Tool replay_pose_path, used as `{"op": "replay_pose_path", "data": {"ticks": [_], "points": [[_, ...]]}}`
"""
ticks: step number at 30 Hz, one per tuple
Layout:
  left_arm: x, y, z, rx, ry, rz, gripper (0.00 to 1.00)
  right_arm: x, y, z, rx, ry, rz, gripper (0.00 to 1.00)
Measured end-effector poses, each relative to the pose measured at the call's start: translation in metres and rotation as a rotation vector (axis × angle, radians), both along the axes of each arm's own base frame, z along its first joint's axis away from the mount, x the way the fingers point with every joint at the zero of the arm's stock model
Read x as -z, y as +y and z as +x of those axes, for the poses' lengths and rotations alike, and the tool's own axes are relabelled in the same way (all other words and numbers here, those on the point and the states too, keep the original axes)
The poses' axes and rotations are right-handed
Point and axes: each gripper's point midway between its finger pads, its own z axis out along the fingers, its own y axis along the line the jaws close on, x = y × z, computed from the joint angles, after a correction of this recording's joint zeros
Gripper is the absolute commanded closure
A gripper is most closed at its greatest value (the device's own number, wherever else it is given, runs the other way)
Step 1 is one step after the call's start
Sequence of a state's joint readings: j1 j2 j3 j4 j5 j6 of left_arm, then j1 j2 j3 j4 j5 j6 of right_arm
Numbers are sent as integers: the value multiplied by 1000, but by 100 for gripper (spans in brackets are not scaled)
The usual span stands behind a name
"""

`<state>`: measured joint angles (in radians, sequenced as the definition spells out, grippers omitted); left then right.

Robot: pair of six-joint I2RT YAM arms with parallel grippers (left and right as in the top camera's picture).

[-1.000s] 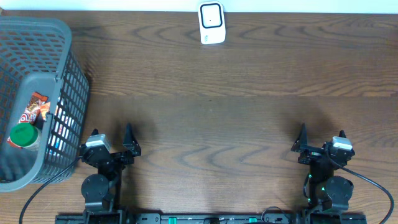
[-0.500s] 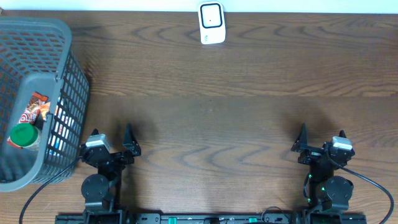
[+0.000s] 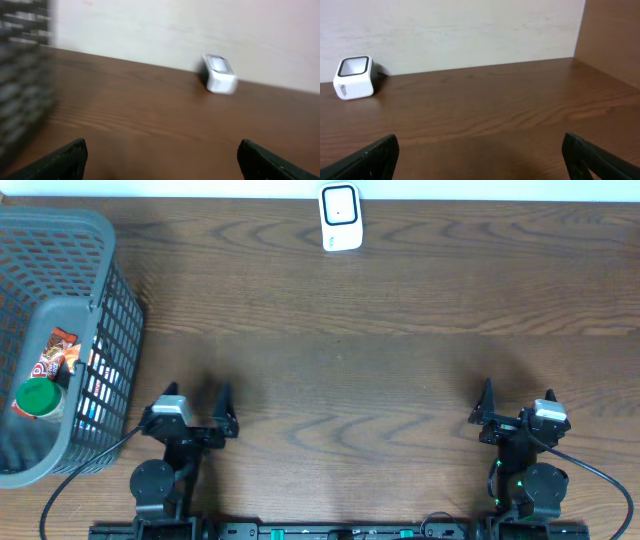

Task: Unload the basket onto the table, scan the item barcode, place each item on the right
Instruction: 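Reach the left gripper into the basket and grasp the green-capped bottle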

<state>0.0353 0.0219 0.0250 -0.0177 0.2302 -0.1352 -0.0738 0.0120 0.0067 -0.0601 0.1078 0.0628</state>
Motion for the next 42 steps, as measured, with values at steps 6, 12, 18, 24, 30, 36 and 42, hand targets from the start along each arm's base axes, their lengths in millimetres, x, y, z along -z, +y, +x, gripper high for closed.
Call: {"op": "replay_pose_path", "data": {"ticks": [6, 12, 18, 24, 30, 36, 42], "points": [[1, -30, -4, 186, 85, 21, 4, 0, 0, 0, 0, 0, 0, 1], [-76, -40, 12, 260, 128, 37, 4, 0, 0, 0, -3, 2, 0, 1], [-145, -47, 30, 314, 368, -2, 4, 0, 1, 0, -4, 2, 0, 1], [-139, -54, 42, 363, 542, -56, 4, 0, 1, 0, -4, 1, 0, 1], [-145, -53, 54, 365, 576, -52, 4, 0, 1, 0, -4, 1, 0, 1], [-230, -14, 52, 157, 477, -5, 4, 0, 1, 0, -4, 2, 0, 1], [-274, 81, 54, -279, 490, -121, 4, 0, 1, 0, -4, 1, -3, 1]]}}
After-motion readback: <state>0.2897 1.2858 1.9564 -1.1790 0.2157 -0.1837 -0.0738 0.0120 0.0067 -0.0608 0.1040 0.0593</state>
